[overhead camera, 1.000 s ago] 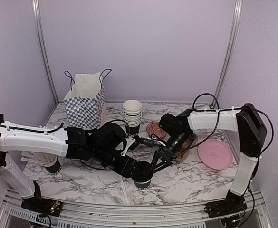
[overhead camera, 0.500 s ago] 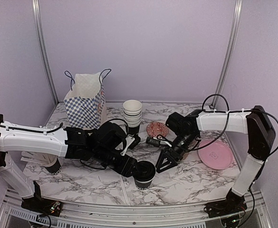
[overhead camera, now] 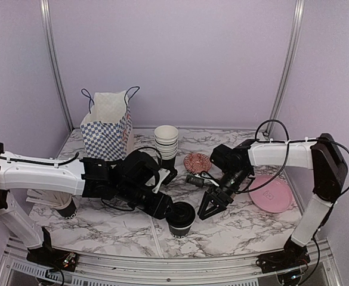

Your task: Pack the takeout coffee

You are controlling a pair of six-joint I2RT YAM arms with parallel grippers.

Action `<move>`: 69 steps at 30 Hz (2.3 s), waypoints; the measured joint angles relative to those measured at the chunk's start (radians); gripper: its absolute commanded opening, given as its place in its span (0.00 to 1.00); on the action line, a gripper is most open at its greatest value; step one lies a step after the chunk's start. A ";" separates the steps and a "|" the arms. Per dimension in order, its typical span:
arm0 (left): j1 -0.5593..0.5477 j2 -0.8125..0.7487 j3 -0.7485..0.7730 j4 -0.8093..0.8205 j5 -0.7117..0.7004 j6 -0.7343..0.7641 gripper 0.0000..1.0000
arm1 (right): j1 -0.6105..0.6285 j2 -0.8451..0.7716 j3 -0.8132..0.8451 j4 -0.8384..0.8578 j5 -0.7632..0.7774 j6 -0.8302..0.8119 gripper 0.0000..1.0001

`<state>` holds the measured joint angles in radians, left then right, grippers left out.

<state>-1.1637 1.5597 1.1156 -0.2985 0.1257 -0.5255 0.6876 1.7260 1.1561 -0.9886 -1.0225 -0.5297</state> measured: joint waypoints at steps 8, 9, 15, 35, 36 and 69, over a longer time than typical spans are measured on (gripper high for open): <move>0.000 0.008 0.000 0.000 0.023 -0.008 0.46 | 0.034 0.033 0.025 -0.017 -0.031 -0.019 0.48; 0.000 0.011 0.001 0.000 0.023 -0.008 0.46 | 0.035 0.039 0.029 -0.017 -0.033 -0.019 0.49; 0.002 0.018 0.015 -0.008 0.022 -0.008 0.44 | 0.037 0.055 0.044 -0.024 -0.035 -0.013 0.50; -0.005 0.018 0.018 -0.009 0.022 -0.008 0.37 | 0.029 0.106 0.068 -0.001 -0.020 0.052 0.50; -0.008 0.018 0.018 -0.009 0.019 -0.008 0.37 | 0.029 0.116 0.073 -0.001 -0.023 0.055 0.50; -0.042 0.023 0.022 -0.009 -0.076 -0.010 0.58 | 0.032 0.138 0.100 -0.021 -0.047 0.103 0.53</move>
<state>-1.2057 1.5826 1.1378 -0.3077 0.0494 -0.5350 0.7200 1.8637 1.2560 -1.0092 -1.0691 -0.4271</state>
